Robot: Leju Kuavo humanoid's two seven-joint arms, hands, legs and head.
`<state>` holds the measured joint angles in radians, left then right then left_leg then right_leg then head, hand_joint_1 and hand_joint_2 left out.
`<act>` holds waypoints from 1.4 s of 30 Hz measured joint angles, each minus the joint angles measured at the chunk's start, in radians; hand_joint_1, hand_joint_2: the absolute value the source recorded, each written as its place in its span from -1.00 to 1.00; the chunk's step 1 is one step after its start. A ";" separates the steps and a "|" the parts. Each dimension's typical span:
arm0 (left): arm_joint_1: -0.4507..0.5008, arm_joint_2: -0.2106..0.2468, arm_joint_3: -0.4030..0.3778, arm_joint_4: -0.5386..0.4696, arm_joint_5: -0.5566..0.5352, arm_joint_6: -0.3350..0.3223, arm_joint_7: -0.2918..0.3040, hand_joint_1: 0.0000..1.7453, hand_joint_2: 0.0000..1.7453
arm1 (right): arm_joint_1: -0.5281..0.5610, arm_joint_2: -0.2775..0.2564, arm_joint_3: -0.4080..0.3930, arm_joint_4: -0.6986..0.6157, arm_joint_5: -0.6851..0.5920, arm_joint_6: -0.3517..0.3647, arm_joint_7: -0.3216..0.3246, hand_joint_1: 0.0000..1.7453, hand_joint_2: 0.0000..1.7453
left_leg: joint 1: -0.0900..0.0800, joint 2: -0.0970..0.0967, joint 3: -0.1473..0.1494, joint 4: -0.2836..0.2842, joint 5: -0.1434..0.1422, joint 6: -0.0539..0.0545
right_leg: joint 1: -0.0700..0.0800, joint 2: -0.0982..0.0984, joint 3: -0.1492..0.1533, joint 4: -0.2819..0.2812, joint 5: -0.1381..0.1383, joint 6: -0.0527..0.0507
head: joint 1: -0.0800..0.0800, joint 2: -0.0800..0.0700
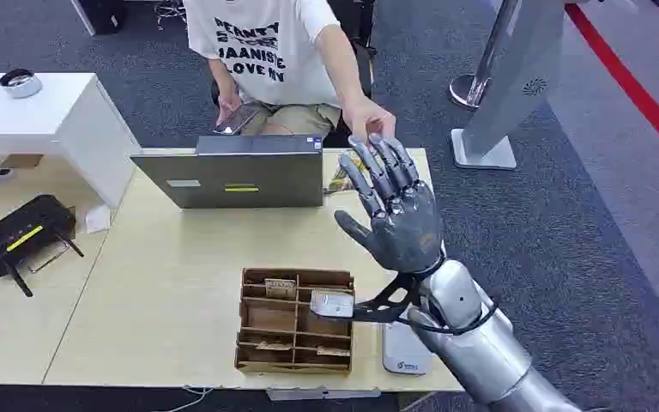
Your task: Pass the card to the sensor for recognition and then transmit it.
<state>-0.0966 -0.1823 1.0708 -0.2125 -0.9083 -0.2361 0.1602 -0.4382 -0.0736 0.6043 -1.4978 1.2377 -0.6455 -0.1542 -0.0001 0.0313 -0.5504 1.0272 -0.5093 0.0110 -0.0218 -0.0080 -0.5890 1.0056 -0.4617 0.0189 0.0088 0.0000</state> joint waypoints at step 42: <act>-0.003 -0.014 -0.039 0.000 -0.029 0.022 0.009 -1.00 -1.00 | 0.059 0.008 -0.145 0.136 -0.280 0.003 -0.037 1.00 1.00 | 0.000 0.000 0.000 0.000 0.000 0.000 | 0.000 0.000 0.000 0.000 0.000 0.000 | 0.000 0.000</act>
<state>-0.1001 -0.1965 1.0319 -0.2125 -0.9369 -0.2140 0.1694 -0.3796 -0.0652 0.4589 -1.3620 0.9572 -0.6428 -0.1912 -0.0001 0.0309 -0.5504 1.0273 -0.5096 0.0110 -0.0217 -0.0082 -0.5892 1.0056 -0.4618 0.0191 0.0088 0.0000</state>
